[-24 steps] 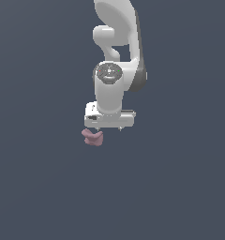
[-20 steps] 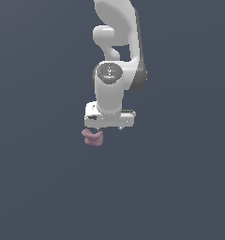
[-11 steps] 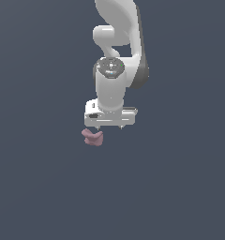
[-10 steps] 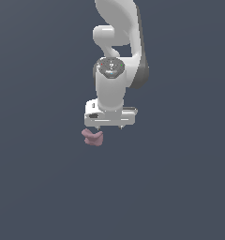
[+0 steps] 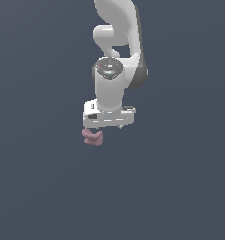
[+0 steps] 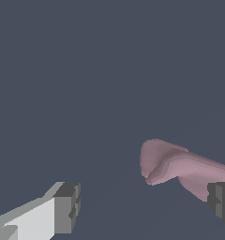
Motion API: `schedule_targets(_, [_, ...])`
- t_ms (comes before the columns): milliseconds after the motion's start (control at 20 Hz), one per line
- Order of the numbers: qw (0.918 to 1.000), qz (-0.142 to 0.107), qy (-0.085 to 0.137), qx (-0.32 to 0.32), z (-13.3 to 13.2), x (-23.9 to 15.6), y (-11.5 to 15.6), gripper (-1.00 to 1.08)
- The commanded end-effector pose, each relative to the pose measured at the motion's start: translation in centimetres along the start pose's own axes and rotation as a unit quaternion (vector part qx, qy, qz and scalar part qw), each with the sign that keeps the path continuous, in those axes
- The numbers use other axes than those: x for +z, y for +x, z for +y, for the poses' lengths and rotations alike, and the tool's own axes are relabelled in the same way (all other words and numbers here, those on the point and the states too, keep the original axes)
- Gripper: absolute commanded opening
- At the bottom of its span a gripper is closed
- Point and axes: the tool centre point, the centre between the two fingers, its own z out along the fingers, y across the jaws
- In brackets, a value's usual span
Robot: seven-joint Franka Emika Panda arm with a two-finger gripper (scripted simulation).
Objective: Pick up the object and move it to a goal position.
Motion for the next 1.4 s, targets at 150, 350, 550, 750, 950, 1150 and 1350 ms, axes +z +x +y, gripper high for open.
schedule_targets(150, [0.9993,0.001,0.001,-0.038,0.6,0.3,-0.2,1.0])
schedule_targets(350, [0.997,0.002,0.001,-0.077,1.1,0.6,-0.3,1.0])
schedule_targets(550, [0.9924,0.004,0.002,-0.123,1.8,0.9,-0.5,1.0])
schedule_targets(750, [0.9855,0.005,0.003,-0.169,2.4,1.2,-0.7,1.0])
schedule_targets(950, [0.9765,0.007,0.003,-0.215,3.0,1.5,-1.0,1.0])
schedule_targets(1150, [0.9654,0.009,0.003,-0.261,3.7,1.8,-1.2,1.0])
schedule_targets(1350, [0.9521,0.011,0.003,-0.306,4.3,2.1,-1.4,1.0])
